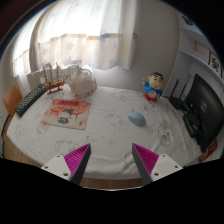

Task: Arrange mouse

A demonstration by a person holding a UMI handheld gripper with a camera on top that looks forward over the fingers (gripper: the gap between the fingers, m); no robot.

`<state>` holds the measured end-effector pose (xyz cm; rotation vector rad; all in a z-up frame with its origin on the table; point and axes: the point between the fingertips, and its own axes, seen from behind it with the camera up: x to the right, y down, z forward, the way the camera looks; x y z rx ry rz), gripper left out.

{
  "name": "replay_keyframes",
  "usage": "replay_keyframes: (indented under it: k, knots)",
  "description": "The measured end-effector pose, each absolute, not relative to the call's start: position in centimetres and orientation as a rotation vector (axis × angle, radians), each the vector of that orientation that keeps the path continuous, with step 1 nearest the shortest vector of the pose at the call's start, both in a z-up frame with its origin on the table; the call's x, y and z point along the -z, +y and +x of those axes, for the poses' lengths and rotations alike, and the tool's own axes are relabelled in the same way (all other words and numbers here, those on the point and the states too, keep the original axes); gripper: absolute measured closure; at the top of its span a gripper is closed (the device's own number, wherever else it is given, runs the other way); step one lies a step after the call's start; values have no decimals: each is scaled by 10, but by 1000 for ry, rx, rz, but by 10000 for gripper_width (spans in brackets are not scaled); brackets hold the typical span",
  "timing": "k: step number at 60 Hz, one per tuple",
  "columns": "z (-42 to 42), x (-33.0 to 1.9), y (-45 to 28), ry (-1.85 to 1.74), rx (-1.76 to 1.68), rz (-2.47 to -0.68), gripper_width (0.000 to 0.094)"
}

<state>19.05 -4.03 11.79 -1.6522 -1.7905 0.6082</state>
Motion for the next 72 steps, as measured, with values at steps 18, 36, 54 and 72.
replay_keyframes:
  k: [18, 36, 54, 72]
  knots:
    - [165, -89, 65, -1655, -582, -1714, 84]
    - [101, -49, 115, -1604, -673, -1680, 83]
    - [15, -5, 123, -1647, -764, -1655, 86]
    - [-56, 17, 136, -1650, -762, -1701, 81]
